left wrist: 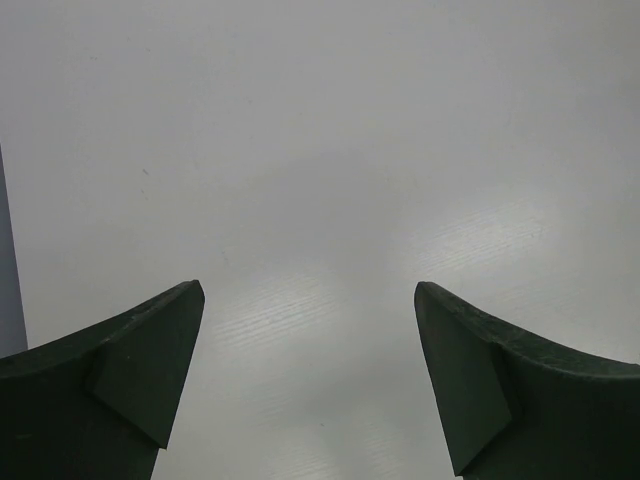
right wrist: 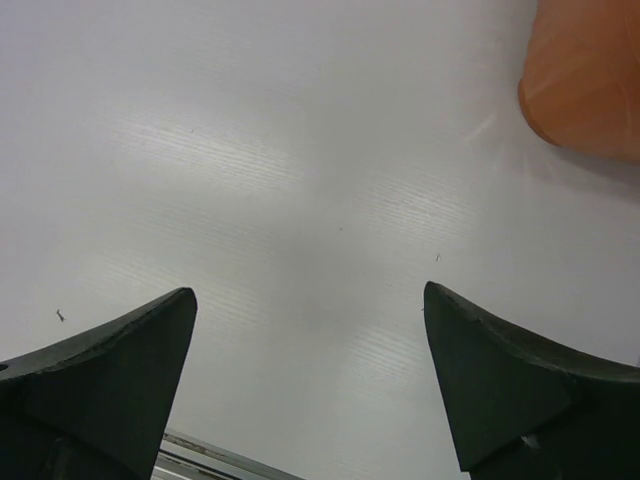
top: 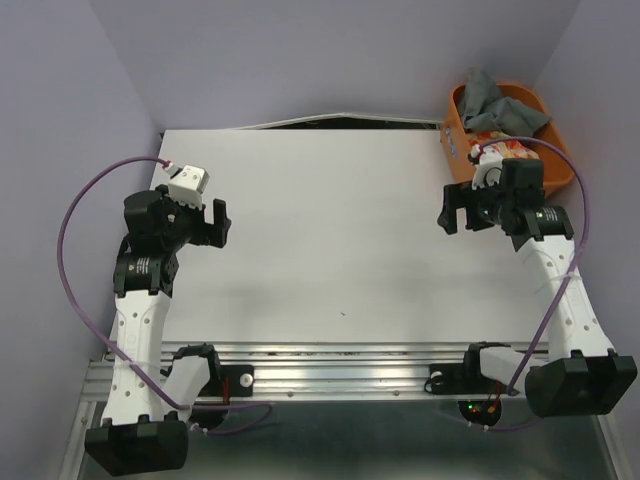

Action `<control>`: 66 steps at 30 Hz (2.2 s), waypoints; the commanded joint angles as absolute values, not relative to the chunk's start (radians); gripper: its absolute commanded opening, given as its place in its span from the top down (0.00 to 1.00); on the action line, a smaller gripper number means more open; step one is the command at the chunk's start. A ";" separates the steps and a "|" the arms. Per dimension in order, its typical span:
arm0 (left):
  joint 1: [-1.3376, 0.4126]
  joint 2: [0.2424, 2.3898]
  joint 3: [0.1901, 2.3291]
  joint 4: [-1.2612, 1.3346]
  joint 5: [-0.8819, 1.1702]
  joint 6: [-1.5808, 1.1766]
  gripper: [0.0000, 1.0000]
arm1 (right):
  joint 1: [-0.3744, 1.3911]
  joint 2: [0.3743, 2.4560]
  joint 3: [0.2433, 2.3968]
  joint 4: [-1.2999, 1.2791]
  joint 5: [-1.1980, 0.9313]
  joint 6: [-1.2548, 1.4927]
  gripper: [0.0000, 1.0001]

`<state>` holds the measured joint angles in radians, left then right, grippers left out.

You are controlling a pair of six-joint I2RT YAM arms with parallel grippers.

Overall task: Fold and stack the skirts
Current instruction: Grab the skirt from the pile

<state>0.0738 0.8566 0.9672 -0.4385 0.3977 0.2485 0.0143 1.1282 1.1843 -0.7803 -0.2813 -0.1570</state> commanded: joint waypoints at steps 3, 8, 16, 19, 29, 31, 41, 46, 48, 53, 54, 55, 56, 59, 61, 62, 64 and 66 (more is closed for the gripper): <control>0.074 0.862 0.979 -0.434 0.397 0.275 0.01 | 0.017 1.173 1.316 -0.772 -0.235 -0.103 0.00; 0.074 0.874 0.989 -0.462 0.402 0.290 0.01 | 0.006 1.296 1.466 -0.773 -0.197 -0.185 0.00; 0.075 0.885 1.032 -0.477 0.428 0.281 0.01 | -0.245 1.720 2.081 -0.987 -0.342 -0.239 0.00; 0.072 0.902 1.052 -0.476 0.437 0.264 0.01 | -0.296 1.938 2.391 -1.101 -0.345 -0.256 0.00; 0.072 0.913 1.019 -0.445 0.440 0.247 0.01 | -0.318 2.043 2.159 -0.861 -0.264 -0.278 0.00; 0.072 0.911 1.002 -0.440 0.439 0.244 0.01 | -0.318 2.085 2.148 -0.847 -0.270 -0.264 0.00; 0.071 0.928 1.019 -0.448 0.468 0.222 0.01 | -0.318 2.141 2.037 -0.612 -0.226 -0.135 0.00; 0.072 0.933 1.016 -0.449 0.468 0.216 0.01 | -0.318 2.166 2.037 -0.543 -0.146 -0.100 0.27; 0.072 0.933 1.017 -0.451 0.466 0.215 0.01 | -0.318 2.164 2.037 -0.529 -0.124 -0.089 0.48; 0.071 0.931 1.031 -0.457 0.466 0.210 0.01 | -0.318 2.109 2.052 -0.514 -0.132 -0.069 0.95; 0.071 0.930 1.032 -0.459 0.466 0.209 0.01 | -0.318 2.093 2.065 -0.514 -0.133 -0.071 0.99; 0.072 0.930 1.037 -0.460 0.466 0.206 0.01 | -0.318 2.053 2.068 -0.515 -0.132 -0.074 0.99; 0.071 0.928 1.040 -0.463 0.466 0.204 0.01 | -0.318 2.028 2.069 -0.514 -0.130 -0.077 0.99; 0.072 0.923 1.049 -0.466 0.471 0.204 0.01 | -0.327 1.918 2.086 -0.512 -0.130 -0.084 0.99; 0.071 0.919 1.054 -0.466 0.477 0.201 0.02 | -0.336 1.864 2.109 -0.506 -0.130 -0.077 0.99; 0.071 0.916 1.052 -0.463 0.482 0.195 0.02 | -0.336 1.814 2.117 -0.500 -0.130 -0.071 0.99; 0.072 0.917 1.057 -0.457 0.497 0.186 0.01 | -0.336 1.770 2.143 -0.488 -0.149 -0.060 0.99; 0.072 0.922 1.063 -0.459 0.505 0.183 0.02 | -0.336 1.714 2.160 -0.476 -0.164 -0.042 0.99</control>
<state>0.0738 0.9356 1.0107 -0.4805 0.4637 0.2031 -0.3260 1.8931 2.0544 -0.5900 -0.1394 -0.0769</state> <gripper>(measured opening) 0.985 0.045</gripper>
